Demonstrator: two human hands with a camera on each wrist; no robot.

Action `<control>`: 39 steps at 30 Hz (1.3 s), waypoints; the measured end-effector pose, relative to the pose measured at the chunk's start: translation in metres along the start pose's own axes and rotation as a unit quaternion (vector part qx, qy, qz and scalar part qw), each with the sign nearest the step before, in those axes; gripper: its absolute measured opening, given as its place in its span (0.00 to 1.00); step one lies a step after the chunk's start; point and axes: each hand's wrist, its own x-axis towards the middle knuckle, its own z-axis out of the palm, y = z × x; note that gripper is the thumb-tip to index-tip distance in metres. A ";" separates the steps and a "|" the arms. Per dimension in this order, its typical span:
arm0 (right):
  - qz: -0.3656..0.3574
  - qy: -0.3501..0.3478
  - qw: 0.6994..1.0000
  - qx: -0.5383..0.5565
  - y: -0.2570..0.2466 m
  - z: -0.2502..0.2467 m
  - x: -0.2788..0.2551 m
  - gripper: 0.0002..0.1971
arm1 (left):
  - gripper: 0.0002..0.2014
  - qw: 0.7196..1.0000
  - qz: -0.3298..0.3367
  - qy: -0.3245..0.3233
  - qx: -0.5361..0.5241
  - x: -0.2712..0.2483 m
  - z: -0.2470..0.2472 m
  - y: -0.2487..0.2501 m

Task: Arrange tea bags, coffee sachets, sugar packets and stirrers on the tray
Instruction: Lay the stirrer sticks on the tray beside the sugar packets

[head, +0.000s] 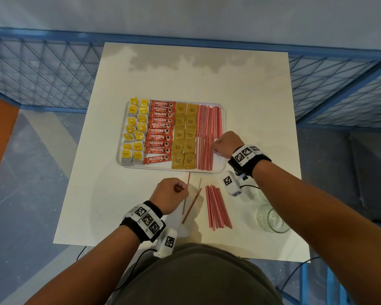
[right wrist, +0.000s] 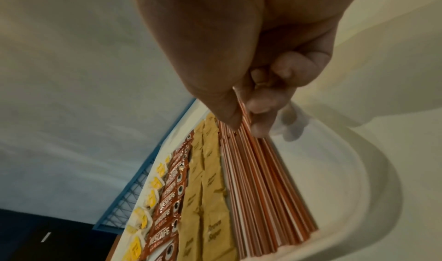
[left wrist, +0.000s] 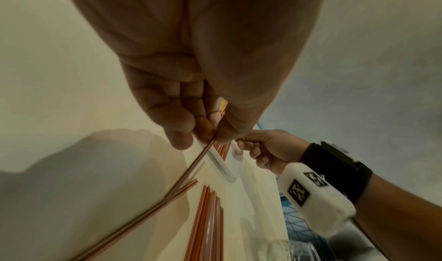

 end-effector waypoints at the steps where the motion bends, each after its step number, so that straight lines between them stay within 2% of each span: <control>1: -0.011 0.003 1.000 0.003 0.000 -0.001 -0.007 0.15 | 0.03 1.000 -0.002 0.000 -0.010 0.001 0.000 0.001; 3: -0.049 -0.006 0.999 0.018 -0.002 0.000 -0.027 0.16 | 0.02 0.999 -0.004 -0.001 -0.033 0.003 0.000 0.005; 6: -0.108 -0.075 0.990 0.058 -0.006 0.010 -0.063 0.13 | 0.03 0.997 -0.014 -0.001 -0.075 0.006 0.002 0.012; 9: -0.129 -0.117 0.979 0.109 -0.004 0.025 -0.088 0.14 | 0.04 0.994 -0.026 -0.013 -0.108 0.010 0.005 0.018; 15: -0.113 -0.082 0.976 0.166 0.003 0.044 -0.096 0.13 | 0.05 0.997 0.015 -0.032 -0.076 0.011 0.007 0.025; 20: -0.135 -0.090 0.979 0.125 -0.003 0.029 -0.082 0.14 | 0.07 0.997 0.018 -0.013 -0.072 0.012 0.010 0.024; 22: -0.137 -0.074 0.981 0.120 -0.008 0.018 -0.065 0.16 | 0.10 0.999 0.021 -0.021 -0.020 0.014 0.013 0.017; 24: -0.126 -0.046 0.984 0.117 -0.016 0.005 -0.048 0.19 | 0.13 0.995 0.024 -0.032 0.092 0.014 0.016 0.008; 27: -0.106 -0.010 0.990 0.096 -0.028 -0.007 -0.021 0.21 | 0.14 0.969 0.013 -0.060 0.238 0.011 0.020 0.001; 30: -0.087 0.005 0.994 0.066 -0.036 -0.006 0.002 0.20 | 0.14 0.936 0.006 -0.097 0.339 0.008 0.025 0.001; 34: -0.063 -0.007 0.998 0.024 -0.037 0.005 0.025 0.15 | 0.09 0.913 0.022 -0.093 0.396 0.007 0.033 0.004; 39: -0.043 -0.017 0.999 -0.029 -0.035 0.018 0.033 0.17 | 0.06 0.901 0.036 -0.084 0.424 0.004 0.038 0.009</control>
